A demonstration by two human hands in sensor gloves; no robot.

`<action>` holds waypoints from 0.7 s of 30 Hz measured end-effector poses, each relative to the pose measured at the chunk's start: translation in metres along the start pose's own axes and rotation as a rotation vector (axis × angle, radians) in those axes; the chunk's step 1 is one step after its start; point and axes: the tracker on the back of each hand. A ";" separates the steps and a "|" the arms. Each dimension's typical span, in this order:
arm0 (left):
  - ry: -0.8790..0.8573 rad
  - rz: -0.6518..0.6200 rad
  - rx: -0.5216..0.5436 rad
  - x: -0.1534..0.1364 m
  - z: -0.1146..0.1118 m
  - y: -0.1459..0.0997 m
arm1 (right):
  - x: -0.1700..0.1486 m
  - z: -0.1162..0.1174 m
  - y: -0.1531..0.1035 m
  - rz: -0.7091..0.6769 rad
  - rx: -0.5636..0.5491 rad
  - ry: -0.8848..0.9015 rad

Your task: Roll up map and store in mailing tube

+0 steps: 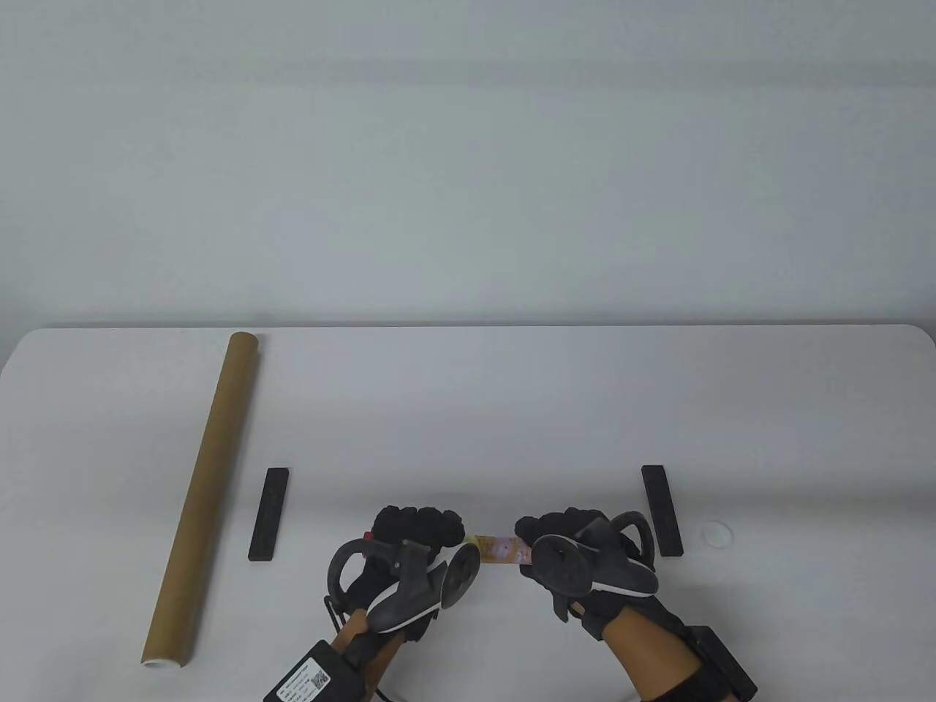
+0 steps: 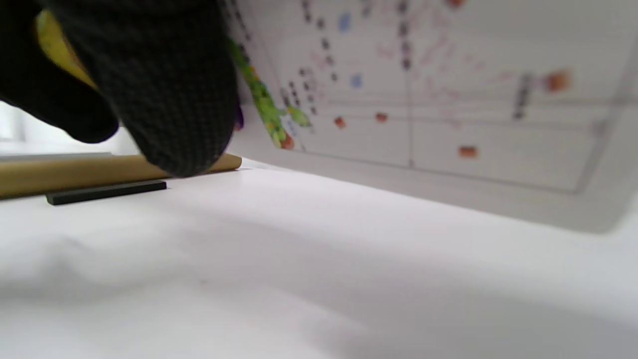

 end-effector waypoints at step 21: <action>-0.185 0.039 -0.319 -0.010 -0.008 0.010 | 0.013 -0.004 -0.007 -0.045 -0.133 -0.202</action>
Point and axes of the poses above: the tracker on the back of each hand, its own x axis roughly to the thumb side, its own y axis roughly from the wrist to the fingertips, z = x × y, and after that the axes turned 12 degrees about z, right-handed
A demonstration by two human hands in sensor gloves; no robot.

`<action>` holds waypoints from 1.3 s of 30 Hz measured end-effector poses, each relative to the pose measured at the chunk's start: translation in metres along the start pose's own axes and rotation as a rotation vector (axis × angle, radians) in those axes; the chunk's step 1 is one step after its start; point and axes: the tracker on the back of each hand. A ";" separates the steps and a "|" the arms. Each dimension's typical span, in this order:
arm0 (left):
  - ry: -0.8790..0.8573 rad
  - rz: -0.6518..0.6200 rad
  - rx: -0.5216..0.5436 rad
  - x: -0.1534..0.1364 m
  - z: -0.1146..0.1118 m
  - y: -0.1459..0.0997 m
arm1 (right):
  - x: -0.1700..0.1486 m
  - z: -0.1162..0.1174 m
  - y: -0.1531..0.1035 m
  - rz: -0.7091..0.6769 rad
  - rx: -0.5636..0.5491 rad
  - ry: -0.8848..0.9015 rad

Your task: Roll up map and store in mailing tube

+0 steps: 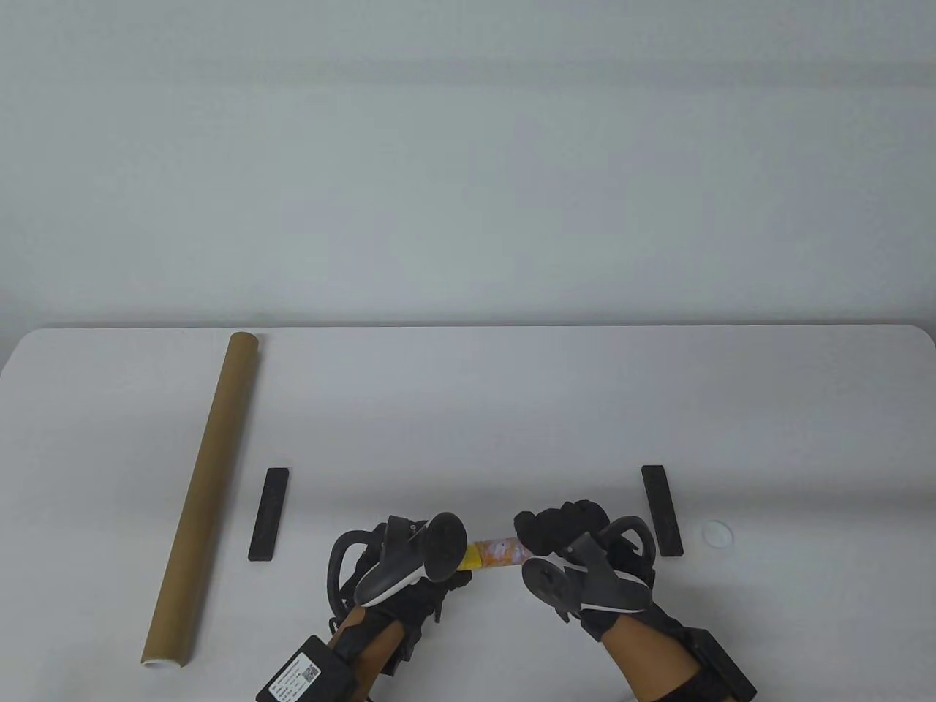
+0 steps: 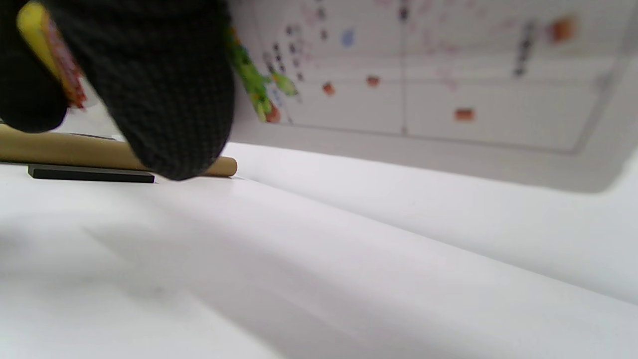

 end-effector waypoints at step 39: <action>0.098 -0.018 0.187 0.007 0.002 -0.009 | -0.007 0.002 0.004 0.013 0.083 0.083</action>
Point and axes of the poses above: the tracker on the back of each hand, its own x axis roughly to the thumb side, its own y axis roughly from the wrist to the fingertips, z = x × y, and after that the axes turned 12 degrees about z, right-handed
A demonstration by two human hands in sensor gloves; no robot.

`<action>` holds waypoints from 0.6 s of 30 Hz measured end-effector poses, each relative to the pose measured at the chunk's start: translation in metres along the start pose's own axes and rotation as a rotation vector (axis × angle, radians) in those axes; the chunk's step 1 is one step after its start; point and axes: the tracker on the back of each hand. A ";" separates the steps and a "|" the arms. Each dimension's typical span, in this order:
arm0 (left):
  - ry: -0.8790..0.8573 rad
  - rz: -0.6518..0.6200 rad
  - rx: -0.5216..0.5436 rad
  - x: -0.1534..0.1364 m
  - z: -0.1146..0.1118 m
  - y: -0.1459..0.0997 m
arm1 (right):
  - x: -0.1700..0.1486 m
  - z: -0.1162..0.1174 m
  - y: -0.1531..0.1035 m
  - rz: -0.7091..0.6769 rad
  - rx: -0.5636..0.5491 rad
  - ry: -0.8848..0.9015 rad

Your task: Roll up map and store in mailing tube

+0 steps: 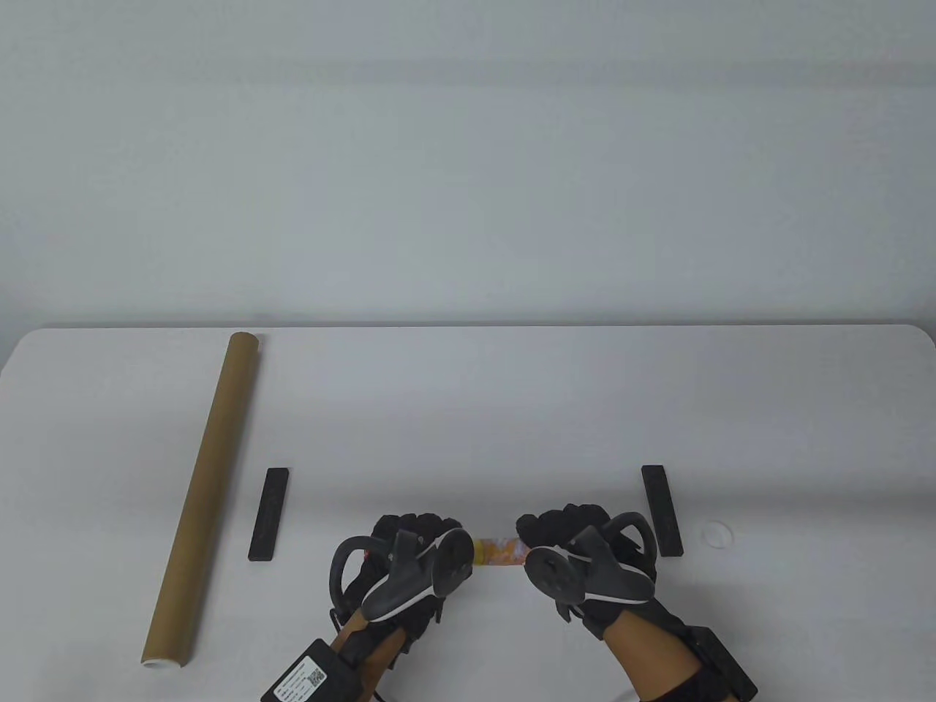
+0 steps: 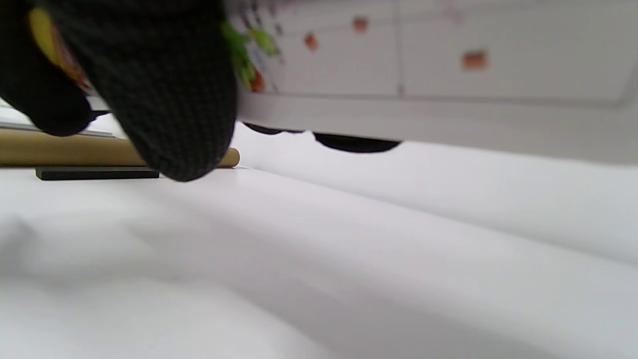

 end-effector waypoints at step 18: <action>0.012 -0.014 -0.041 0.002 0.004 0.002 | -0.002 0.002 -0.001 -0.001 0.003 0.030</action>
Point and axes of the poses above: the tracker on the back of each hand, its own x axis roughly to the thumb side, its own y axis roughly from the wrist to the fingertips, z = x × y, and after that the axes turned 12 degrees about z, right-handed
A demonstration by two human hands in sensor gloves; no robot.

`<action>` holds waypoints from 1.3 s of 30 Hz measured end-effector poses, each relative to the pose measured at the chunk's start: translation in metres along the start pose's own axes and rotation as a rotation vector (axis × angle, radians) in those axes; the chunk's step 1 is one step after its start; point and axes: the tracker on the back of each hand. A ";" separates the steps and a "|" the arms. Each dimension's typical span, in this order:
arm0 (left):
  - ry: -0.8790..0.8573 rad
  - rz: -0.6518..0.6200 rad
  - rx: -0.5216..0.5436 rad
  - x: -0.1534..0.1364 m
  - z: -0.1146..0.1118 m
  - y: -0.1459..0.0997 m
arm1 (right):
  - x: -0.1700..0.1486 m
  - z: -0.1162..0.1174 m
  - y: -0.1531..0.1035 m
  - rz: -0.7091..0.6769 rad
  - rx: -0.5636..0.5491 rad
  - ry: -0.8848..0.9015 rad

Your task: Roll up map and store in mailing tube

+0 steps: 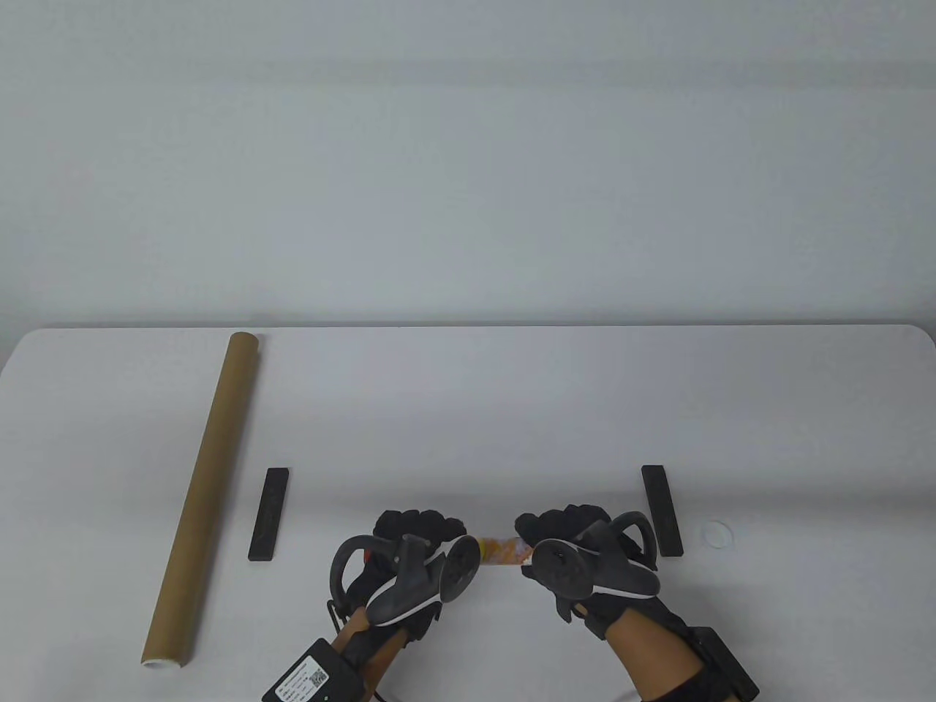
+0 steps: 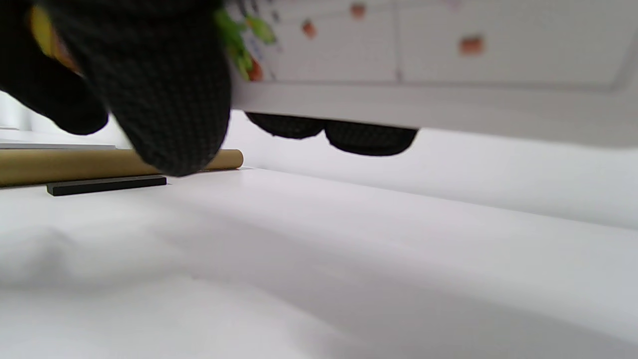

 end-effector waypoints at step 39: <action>0.010 0.007 -0.083 -0.004 -0.008 0.004 | -0.006 0.007 0.006 0.005 0.137 0.071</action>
Point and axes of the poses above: the tracker on the back of each hand, its own x axis roughly to the thumb side, its own y axis roughly from the wrist to the fingertips, z = x × y, and after that the axes turned 12 degrees about z, right-handed
